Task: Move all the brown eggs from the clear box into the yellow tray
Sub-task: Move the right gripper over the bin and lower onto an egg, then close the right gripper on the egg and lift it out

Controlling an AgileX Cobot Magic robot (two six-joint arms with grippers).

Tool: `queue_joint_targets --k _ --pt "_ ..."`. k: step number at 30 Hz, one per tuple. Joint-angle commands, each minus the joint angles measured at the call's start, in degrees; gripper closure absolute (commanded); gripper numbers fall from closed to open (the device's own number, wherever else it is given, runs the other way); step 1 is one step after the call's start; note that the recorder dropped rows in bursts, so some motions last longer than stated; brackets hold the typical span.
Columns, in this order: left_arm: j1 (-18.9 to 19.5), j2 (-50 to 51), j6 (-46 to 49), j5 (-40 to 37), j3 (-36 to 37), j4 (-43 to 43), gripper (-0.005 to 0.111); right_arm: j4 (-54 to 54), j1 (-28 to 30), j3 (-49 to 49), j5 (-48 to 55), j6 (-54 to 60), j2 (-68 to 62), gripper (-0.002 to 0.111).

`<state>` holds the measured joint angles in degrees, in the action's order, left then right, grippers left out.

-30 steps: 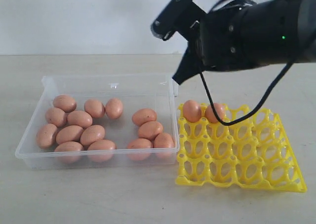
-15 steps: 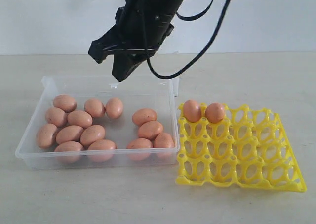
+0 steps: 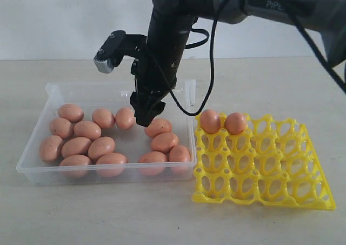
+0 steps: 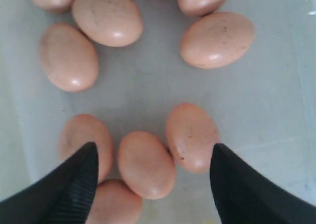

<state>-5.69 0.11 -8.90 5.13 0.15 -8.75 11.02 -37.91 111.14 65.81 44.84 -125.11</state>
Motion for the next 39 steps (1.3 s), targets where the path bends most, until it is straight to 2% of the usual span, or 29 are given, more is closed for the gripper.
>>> queue_joint_targets --k 1,5,15,30,34,39 --pt "-0.19 -0.11 -0.55 0.87 -0.15 0.34 0.085 -2.72 0.06 0.37 -3.09 5.34 -2.80 0.043" --pt "-0.19 -0.11 -0.55 0.87 -0.15 0.34 0.085 -3.33 0.06 0.24 -4.37 11.37 -4.39 0.043" --pt "-0.19 -0.11 -0.55 0.87 -0.15 0.34 0.085 -3.51 0.19 0.24 -13.38 11.14 -7.19 0.043" --pt "-0.19 -0.11 -0.55 0.87 -0.15 0.34 0.085 -5.23 0.80 0.24 -12.69 -1.56 -10.95 0.043" --pt "-0.19 -0.11 -0.55 0.87 -0.15 0.34 0.085 -10.30 1.26 0.24 -12.71 -9.71 -10.95 0.043" --pt "-0.19 -0.11 -0.55 0.87 -0.15 0.34 0.085 -10.30 2.11 0.24 -10.75 -16.44 -11.05 0.044"
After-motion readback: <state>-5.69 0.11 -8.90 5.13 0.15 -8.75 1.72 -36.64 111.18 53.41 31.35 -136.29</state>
